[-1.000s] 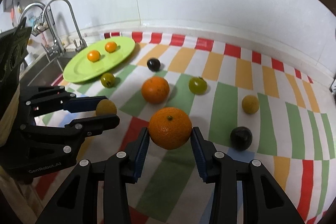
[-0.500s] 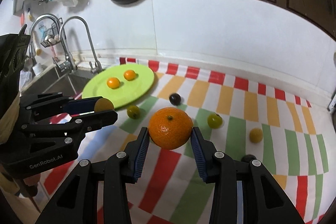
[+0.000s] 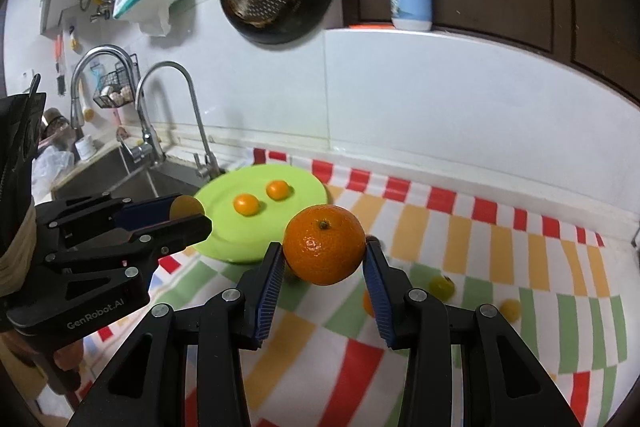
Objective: Organize fruits
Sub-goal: 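Carry both fruits over the green plate and open both tools to release them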
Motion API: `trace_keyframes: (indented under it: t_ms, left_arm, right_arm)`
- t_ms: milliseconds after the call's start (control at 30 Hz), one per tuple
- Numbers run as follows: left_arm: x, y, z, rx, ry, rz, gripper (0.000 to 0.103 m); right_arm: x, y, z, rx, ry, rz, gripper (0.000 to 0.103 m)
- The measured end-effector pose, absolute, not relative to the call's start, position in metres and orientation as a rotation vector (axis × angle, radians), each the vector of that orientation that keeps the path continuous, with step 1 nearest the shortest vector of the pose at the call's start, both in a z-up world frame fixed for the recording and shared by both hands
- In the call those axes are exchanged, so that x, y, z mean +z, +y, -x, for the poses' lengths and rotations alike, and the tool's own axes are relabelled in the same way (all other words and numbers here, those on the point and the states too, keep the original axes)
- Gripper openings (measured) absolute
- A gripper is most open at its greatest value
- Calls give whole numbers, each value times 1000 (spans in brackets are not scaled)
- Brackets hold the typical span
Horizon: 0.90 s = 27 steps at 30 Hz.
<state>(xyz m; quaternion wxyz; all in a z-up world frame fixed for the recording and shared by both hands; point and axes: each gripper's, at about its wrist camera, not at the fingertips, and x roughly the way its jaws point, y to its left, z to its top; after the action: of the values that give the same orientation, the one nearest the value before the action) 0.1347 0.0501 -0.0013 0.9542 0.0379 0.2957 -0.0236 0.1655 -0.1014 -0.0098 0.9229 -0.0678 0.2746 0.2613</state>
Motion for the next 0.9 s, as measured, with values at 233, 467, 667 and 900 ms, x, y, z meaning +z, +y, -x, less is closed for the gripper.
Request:
trace_keyframes:
  t_ms: [233, 467, 667, 900]
  left_arm:
    - [7, 72, -143, 11, 577, -80, 29]
    - [6, 95, -154, 62, 579, -72, 29]
    - [-4, 115, -167, 102, 601, -65, 29]
    - [-25, 135, -184, 116, 648, -38, 29]
  right_arm:
    - [1, -76, -179, 586, 547, 126, 42]
    - [4, -48, -199, 624, 558, 123, 42]
    - [-7, -21, -215, 651, 595, 138, 42]
    - [-28, 5, -241, 672, 673, 154, 42]
